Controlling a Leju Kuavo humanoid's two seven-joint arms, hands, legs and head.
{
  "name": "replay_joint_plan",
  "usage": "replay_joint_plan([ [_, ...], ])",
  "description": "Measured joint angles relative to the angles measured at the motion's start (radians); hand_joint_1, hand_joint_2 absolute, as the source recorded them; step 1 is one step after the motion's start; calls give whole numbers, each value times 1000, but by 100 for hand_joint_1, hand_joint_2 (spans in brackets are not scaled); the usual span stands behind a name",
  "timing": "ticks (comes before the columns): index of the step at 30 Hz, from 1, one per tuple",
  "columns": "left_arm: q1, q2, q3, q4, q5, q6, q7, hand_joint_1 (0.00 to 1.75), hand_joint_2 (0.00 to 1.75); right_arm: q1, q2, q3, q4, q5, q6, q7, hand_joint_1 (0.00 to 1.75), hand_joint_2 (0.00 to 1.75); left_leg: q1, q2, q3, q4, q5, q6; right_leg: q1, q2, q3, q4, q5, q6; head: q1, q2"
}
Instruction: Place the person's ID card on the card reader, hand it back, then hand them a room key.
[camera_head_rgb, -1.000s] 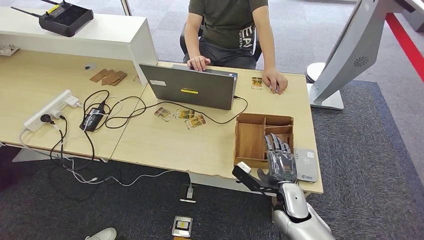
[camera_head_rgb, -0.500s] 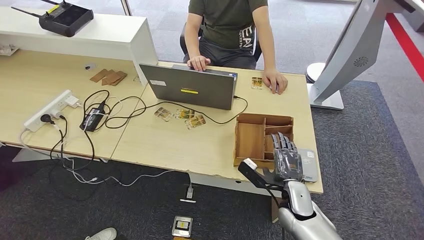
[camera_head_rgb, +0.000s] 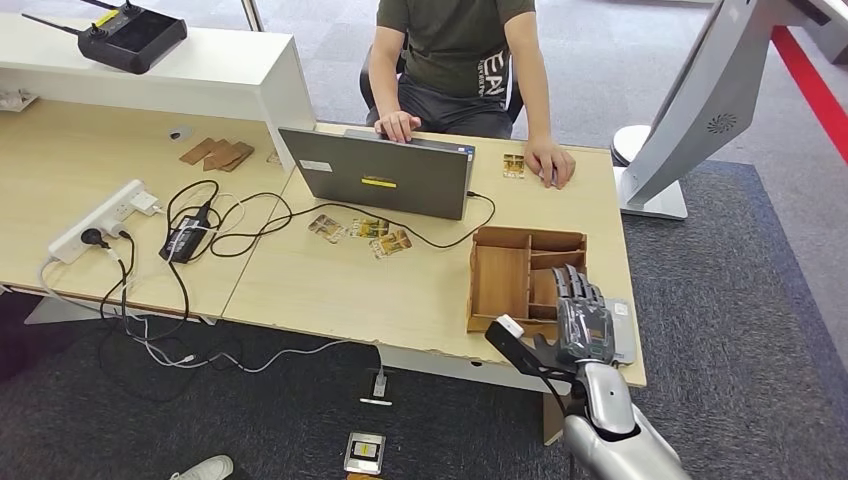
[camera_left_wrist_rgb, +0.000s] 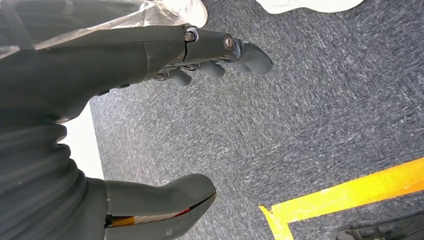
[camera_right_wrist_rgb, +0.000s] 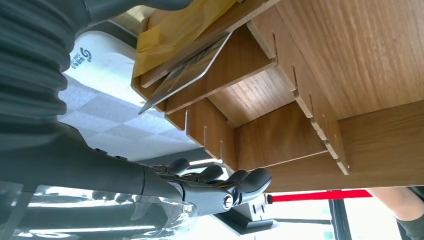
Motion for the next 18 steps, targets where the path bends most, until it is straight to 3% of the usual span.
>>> replay_joint_plan([
  [7, -6, 4, -5, 0, 0, -8, 2, 0, 175, 1, -2, -4, 4, 4, -2, -6, 5, 175, 0, 0, 0, 0, 0, 0, 0, 0, 0, 0, 0, 0, 0, 0],
  [11, -8, 5, -9, 0, 0, -8, 2, 0, 175, 2, -2, -9, 5, 4, -2, -7, 150, 175, 0, 0, 0, 0, 0, 0, 0, 0, 0, 0, 0, 0, 0, 0],
  [12, -9, 5, -10, 0, 0, -8, 3, 0, 175, 2, -2, -10, 6, 3, -2, -8, 159, 175, 0, 0, 0, 0, 0, 0, 0, 0, 0, 0, 0, 0, 0, 0],
  [18, -13, 5, -12, 0, 0, -8, 7, 0, 175, 5, -2, -17, 14, -3, -3, -19, 169, 175, 0, 0, 0, 0, 0, 0, 0, 0, 0, 0, 0, 0, 0, 0],
])
